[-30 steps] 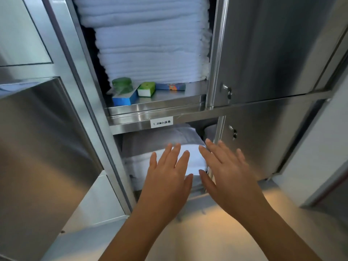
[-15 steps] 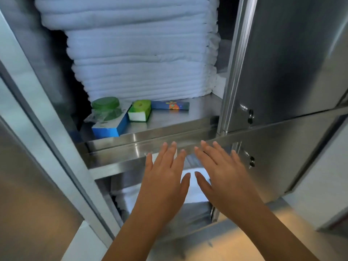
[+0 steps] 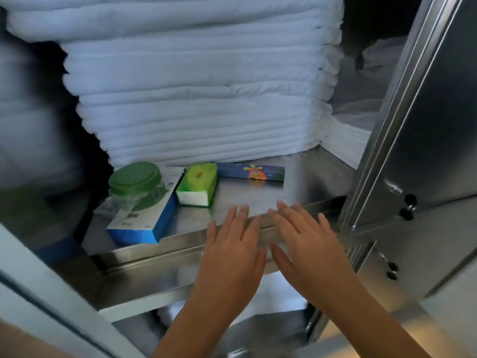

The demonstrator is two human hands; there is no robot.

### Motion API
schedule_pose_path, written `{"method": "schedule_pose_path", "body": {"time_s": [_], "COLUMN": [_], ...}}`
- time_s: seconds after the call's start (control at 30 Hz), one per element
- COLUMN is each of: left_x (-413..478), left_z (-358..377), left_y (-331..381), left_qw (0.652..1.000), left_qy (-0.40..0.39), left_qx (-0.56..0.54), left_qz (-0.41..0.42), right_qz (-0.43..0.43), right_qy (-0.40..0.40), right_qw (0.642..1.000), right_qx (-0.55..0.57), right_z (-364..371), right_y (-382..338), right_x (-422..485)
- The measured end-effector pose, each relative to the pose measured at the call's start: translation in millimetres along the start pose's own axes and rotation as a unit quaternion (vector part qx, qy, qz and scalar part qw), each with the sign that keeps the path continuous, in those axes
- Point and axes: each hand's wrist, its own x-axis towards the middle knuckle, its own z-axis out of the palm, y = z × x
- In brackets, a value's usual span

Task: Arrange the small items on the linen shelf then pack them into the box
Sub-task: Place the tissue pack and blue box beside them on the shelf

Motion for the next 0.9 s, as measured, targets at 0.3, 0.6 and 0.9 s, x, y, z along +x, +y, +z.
{"method": "schedule_pose_path", "body": {"time_s": [0.3, 0.6, 0.9], "left_x": [61.9, 102.4, 122.7], "left_z": [38.9, 70.3, 83.7], "left_y": [-19.3, -34.1, -38.1], "left_qw": [0.996, 0.992, 0.994], "left_qy": [-0.007, 0.022, 0.011], "left_qx": [0.058, 0.089, 0.084], "left_qz": [-0.067, -0.088, -0.061], "right_qz": [-0.057, -0.097, -0.056], "right_qy": [-0.120, -0.140, -0.156], "right_qw": [0.989, 0.985, 0.986], "right_qx": [0.059, 0.028, 0.025], "right_z": [50.1, 94.5, 108.7], "right_y": [50.6, 77.9, 91.2], "right_x": [78.2, 135.7, 159.5]}}
